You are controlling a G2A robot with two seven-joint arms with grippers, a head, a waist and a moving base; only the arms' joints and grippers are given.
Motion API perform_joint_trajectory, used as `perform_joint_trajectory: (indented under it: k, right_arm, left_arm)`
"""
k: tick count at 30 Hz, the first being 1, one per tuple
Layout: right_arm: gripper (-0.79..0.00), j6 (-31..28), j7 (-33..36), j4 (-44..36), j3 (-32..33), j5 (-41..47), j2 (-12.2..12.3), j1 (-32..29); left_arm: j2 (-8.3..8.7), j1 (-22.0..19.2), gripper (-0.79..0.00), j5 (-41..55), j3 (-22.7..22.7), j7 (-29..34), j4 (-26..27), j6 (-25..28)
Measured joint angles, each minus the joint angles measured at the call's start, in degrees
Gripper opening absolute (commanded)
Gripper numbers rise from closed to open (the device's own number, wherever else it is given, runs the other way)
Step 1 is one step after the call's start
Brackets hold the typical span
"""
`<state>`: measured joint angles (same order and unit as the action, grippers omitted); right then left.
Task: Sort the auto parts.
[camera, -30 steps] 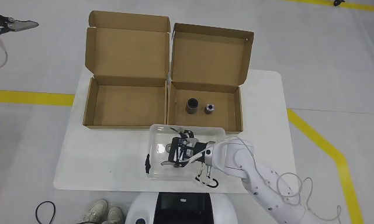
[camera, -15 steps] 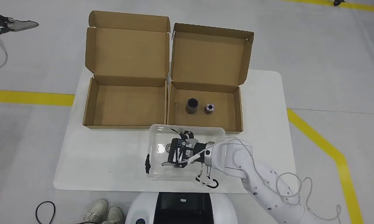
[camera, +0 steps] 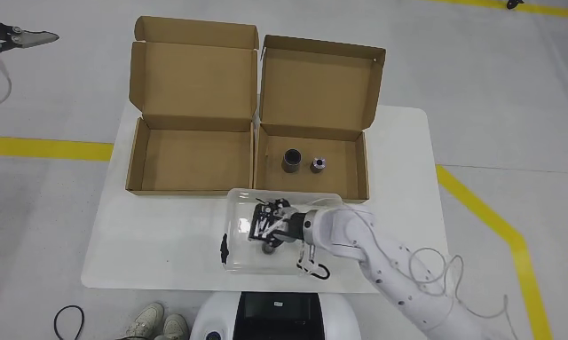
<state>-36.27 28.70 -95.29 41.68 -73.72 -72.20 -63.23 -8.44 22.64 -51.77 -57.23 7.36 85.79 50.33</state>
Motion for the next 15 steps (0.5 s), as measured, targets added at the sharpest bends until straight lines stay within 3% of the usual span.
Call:
perform_joint_trajectory:
  k: [5,15]
  right_arm:
    - [-0.185,1.75,2.47,2.85,-2.44,-0.67,-0.95,1.74]
    - [-0.351,7.16,3.33,7.66,-6.69,-2.87,-3.04,3.54]
  left_arm:
    - [0.00,0.00,0.000,0.00,0.00,0.00,0.00,0.00]
    - [0.00,0.00,0.000,0.00,0.00,0.00,0.00,0.00]
